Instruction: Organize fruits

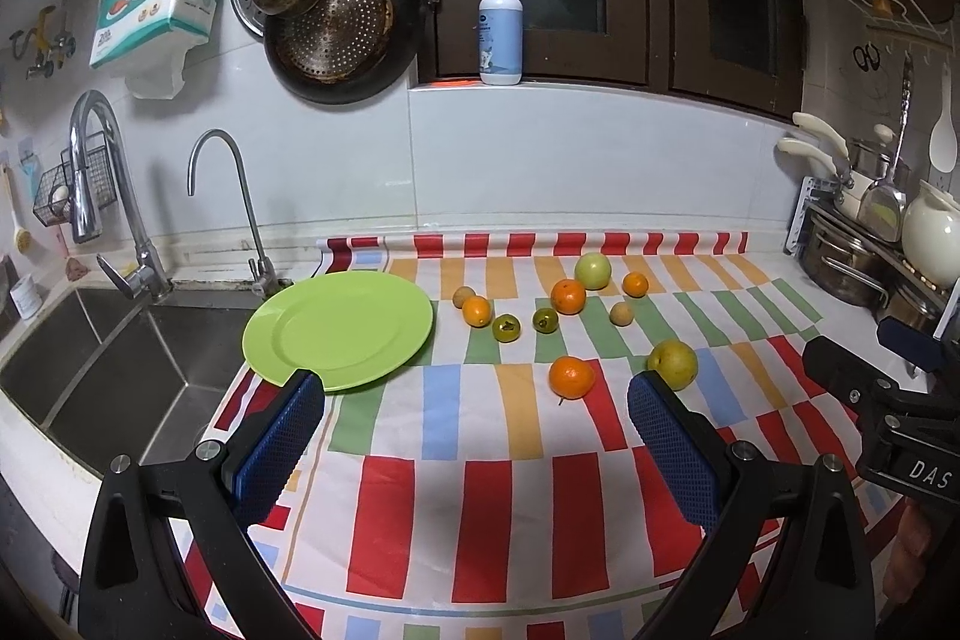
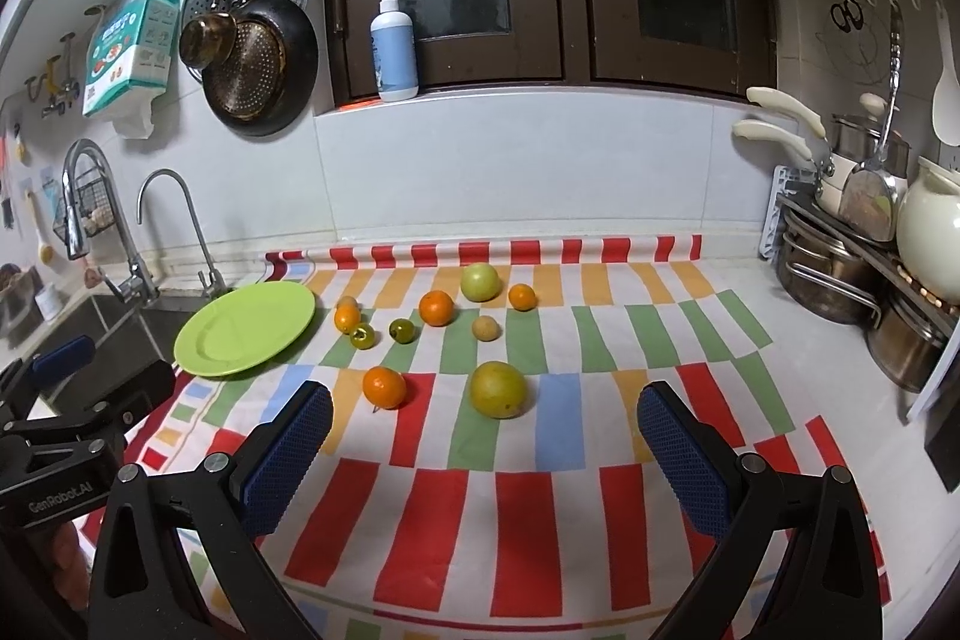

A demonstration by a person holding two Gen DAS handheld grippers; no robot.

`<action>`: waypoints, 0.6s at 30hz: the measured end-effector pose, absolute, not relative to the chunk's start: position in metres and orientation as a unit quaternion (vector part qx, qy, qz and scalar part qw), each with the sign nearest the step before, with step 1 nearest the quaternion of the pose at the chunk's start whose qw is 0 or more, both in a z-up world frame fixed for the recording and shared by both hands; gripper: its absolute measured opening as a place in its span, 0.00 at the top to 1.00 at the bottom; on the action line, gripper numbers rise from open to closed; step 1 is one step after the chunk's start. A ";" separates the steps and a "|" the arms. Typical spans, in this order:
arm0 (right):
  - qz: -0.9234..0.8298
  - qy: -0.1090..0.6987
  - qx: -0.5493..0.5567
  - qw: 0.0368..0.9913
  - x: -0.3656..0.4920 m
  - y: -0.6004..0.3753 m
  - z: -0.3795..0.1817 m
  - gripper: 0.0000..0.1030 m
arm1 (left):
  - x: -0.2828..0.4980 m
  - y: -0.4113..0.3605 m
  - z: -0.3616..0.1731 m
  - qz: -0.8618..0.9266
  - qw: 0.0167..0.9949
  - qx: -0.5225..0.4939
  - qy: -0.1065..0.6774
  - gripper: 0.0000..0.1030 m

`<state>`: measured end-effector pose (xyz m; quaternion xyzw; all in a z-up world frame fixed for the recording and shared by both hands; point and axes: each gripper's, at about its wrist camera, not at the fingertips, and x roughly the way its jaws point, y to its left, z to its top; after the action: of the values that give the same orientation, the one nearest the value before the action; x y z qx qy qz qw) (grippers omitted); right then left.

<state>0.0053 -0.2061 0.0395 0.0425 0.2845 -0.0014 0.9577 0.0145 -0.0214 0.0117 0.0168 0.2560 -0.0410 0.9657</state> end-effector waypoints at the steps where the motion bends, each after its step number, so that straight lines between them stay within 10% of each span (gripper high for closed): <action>1: -0.001 0.285 0.043 0.958 0.006 -0.206 0.040 0.01 | 0.014 -0.021 0.012 -0.041 0.966 0.016 0.256 0.00; 18: -0.002 0.297 0.047 0.954 0.016 -0.210 0.035 0.01 | 0.029 -0.029 0.005 -0.057 0.962 0.023 0.266 0.00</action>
<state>0.0159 -0.2102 0.0346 0.0468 0.2971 -0.0018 0.9537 0.0288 -0.0294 0.0054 0.0227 0.2665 -0.0569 0.9619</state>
